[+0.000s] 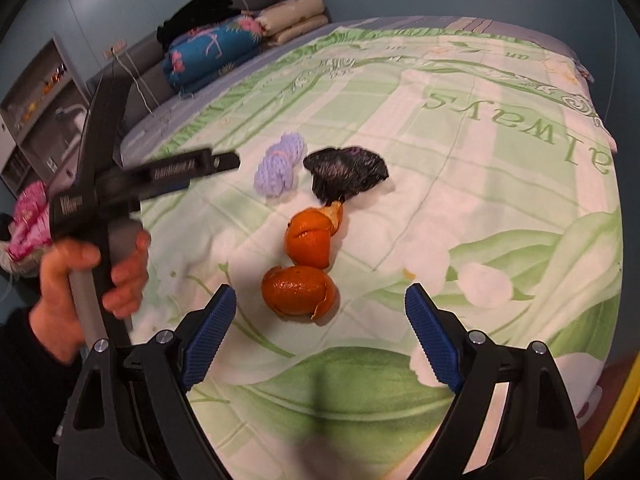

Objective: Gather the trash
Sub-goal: 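Move both open tools back toward the remaining trash on the bed, then grasp the lilac mesh bundle with the left tool while the right tool grasps an orange peel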

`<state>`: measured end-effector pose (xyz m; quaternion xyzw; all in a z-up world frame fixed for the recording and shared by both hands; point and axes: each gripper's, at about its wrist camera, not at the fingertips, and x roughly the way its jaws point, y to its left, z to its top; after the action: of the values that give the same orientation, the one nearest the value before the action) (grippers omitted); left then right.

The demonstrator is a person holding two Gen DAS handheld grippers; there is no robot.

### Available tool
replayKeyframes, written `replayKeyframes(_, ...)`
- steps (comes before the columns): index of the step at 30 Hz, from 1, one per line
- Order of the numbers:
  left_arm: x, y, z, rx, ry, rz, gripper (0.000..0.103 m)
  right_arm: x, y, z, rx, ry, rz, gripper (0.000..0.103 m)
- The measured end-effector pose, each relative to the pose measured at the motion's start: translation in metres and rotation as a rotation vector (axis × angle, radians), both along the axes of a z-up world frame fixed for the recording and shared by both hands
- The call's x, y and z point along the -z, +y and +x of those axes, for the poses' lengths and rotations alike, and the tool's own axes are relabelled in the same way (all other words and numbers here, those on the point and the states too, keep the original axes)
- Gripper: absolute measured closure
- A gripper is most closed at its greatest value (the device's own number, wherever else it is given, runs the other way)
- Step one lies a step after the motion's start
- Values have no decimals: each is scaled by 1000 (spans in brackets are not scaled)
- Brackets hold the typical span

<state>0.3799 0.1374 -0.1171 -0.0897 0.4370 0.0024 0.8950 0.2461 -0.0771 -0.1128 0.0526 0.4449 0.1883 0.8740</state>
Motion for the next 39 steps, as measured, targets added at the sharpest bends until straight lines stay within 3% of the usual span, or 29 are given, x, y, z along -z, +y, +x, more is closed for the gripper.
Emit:
replayKeyframes(11,37,9,62,-15,68,-28,17,49,39,26,-35,56,-92,20)
replayKeyframes(18,47,2,84,19,77,-19,17,61,49,35,-30,65,-116,20)
replayKeyframes(24,56,-8,93,60,88,-8,40,66,55,36,-38,60,-143,25)
replayKeyframes(29,67,-18,94,91,105,17,70,69,59,39,-30,56,-161,33)
replayKeyframes(32,67,-22,91,108,99,29,74,68,60,40,-28,61,-161,47)
replayKeyframes(39,51,-23,78,128,65,31,76,64,55,41,-1,88,-129,53)
